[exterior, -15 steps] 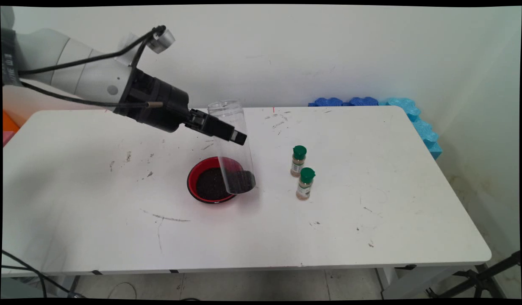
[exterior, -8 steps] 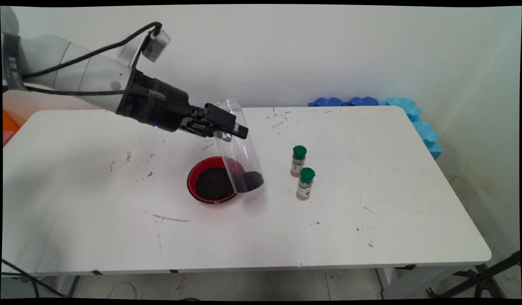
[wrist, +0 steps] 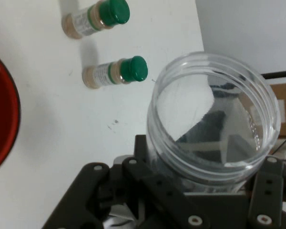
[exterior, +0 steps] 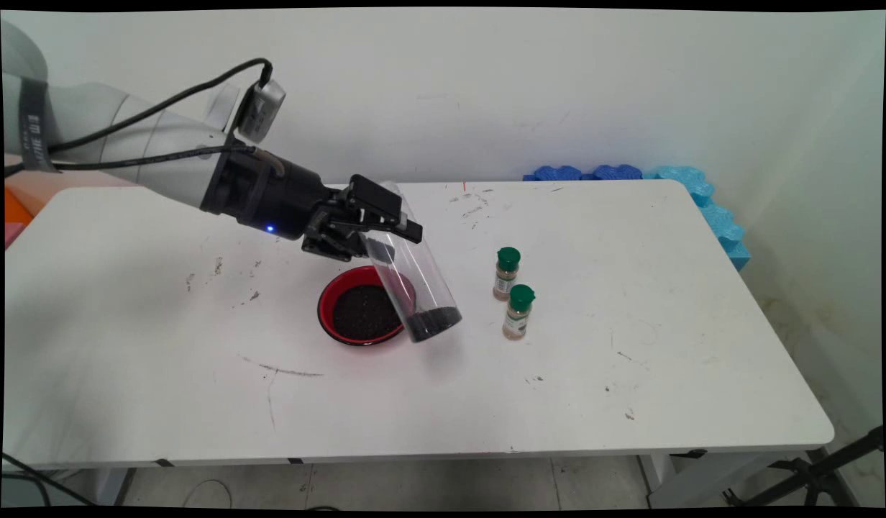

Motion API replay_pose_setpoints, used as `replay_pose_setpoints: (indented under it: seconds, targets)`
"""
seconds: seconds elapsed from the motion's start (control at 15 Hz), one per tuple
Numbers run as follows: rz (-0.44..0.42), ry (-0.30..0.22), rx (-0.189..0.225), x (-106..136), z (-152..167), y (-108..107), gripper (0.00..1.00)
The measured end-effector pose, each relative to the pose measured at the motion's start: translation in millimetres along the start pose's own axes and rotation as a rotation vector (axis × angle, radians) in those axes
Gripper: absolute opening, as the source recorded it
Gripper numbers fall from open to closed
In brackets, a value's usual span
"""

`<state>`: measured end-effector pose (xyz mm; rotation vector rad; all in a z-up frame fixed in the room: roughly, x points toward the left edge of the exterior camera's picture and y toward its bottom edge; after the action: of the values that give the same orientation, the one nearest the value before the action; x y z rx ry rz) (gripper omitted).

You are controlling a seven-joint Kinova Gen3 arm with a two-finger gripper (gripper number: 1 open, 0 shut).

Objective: Pour the black seasoning powder in the red bowl

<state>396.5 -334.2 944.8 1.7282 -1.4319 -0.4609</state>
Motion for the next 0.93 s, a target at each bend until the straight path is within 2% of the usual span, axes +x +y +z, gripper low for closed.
replay_pose_setpoints:
  seconds: [0.6, 0.93]
  targets:
    - [-0.484, 0.005, -0.083, 0, 8, -17, 0.0]
    - [-0.672, -0.001, -0.108, -2, 13, -25, 0.0]
